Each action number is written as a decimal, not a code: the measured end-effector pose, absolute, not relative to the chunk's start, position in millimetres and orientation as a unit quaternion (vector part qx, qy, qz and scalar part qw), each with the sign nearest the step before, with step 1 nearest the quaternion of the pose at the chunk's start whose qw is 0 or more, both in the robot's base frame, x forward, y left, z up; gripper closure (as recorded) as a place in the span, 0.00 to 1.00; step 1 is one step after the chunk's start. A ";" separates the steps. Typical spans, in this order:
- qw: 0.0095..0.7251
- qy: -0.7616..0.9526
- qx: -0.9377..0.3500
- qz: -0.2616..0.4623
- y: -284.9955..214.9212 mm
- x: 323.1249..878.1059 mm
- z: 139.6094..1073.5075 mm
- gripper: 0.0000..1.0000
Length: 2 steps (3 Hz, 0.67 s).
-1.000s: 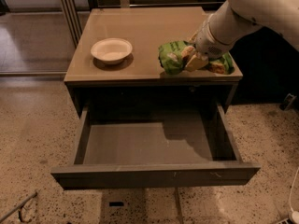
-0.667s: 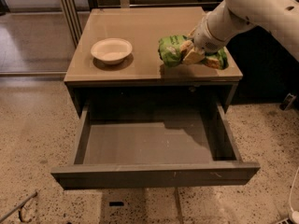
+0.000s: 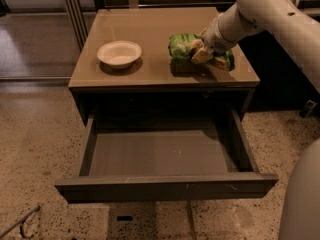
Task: Pick green rice chip bag from top drawer and place on counter
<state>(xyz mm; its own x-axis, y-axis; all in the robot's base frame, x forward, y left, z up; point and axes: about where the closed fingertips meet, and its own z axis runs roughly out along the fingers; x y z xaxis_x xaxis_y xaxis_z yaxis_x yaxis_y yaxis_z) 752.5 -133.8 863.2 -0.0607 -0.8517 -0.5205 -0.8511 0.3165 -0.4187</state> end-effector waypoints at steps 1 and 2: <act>0.370 0.730 -0.574 0.017 -131.3 772.8 851.3 1.00; 0.371 0.731 -0.573 0.017 -131.3 774.3 850.5 0.81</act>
Offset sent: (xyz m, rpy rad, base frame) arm 0.0172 0.0021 -0.0100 0.0400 0.0025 -0.0054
